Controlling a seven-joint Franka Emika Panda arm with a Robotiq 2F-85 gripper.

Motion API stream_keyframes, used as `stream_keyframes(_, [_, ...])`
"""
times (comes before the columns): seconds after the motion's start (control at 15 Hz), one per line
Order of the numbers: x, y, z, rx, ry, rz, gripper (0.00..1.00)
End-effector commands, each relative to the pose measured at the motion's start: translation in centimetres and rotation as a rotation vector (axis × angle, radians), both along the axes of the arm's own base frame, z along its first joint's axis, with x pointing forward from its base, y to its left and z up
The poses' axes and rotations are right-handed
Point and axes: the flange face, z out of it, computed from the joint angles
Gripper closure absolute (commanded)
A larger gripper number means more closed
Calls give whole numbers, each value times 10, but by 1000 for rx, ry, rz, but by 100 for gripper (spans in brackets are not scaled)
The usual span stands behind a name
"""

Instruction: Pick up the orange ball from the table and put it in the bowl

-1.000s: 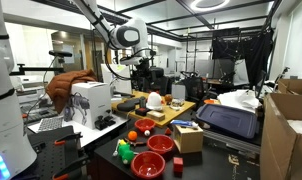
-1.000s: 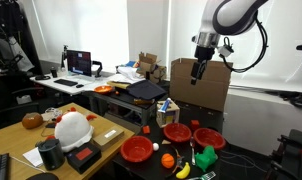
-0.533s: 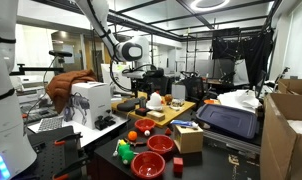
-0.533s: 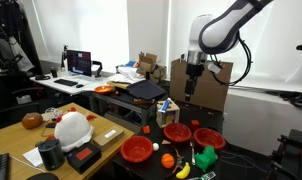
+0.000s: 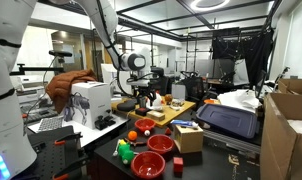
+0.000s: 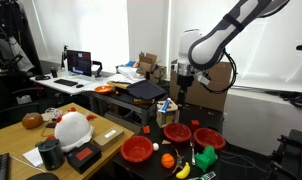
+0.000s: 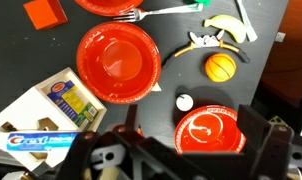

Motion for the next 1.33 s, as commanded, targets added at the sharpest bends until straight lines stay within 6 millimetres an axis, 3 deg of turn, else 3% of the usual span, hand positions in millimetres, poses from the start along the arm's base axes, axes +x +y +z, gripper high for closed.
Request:
stream_keyframes(0.0, [20, -3, -18, -20, -17, 55, 0])
stream_keyframes(0.27, [29, -1, -41, 7, 17, 120, 0])
stream_keyframes(0.6, [35, 15, -62, 101, 56, 231, 0])
stream_keyframes(1.27, [42, 38, -123, 124, 137, 314, 0])
